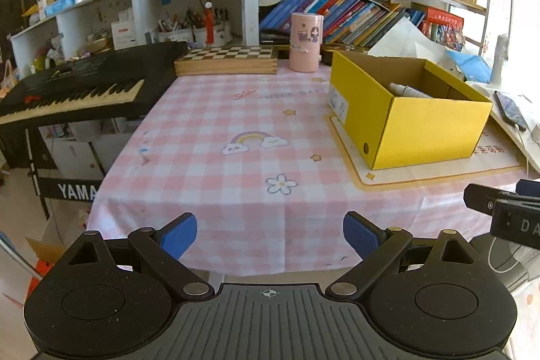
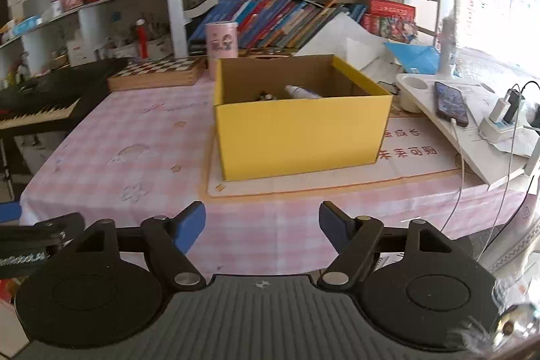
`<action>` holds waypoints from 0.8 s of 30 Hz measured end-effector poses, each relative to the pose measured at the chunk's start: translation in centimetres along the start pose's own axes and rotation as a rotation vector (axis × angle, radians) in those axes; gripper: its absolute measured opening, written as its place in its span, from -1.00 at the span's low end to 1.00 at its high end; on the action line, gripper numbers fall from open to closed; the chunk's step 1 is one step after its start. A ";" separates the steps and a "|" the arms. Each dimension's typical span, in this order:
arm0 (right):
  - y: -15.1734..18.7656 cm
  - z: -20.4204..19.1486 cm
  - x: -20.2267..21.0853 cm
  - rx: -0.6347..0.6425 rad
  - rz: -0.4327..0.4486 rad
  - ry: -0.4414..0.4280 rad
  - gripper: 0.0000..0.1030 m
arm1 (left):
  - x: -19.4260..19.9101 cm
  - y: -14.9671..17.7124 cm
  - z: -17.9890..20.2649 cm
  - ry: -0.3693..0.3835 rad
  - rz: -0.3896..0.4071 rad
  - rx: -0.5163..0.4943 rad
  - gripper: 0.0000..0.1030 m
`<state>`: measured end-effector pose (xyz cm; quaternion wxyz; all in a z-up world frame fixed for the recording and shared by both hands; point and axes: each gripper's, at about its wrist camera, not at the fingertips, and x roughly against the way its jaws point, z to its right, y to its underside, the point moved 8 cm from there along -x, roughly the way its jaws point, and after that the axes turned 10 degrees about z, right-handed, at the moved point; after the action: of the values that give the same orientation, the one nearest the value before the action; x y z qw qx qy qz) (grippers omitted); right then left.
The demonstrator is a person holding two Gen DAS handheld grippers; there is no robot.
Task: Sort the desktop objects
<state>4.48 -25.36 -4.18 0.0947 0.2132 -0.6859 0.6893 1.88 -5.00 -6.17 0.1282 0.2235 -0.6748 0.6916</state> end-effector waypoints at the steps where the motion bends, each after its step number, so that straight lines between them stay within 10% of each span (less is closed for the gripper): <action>1: 0.1 -0.2 0.2 0.002 0.000 -0.005 0.51 | 0.2 0.1 -0.1 -0.004 0.001 -0.002 0.86; 24: 2.0 -1.5 1.8 0.023 -0.062 0.018 1.00 | 1.7 1.0 -0.6 0.010 -0.014 -0.002 0.91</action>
<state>1.79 -24.24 -5.18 0.1195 0.2291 -0.6700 0.6959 -0.21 -4.73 -6.23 0.1368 0.2245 -0.6732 0.6911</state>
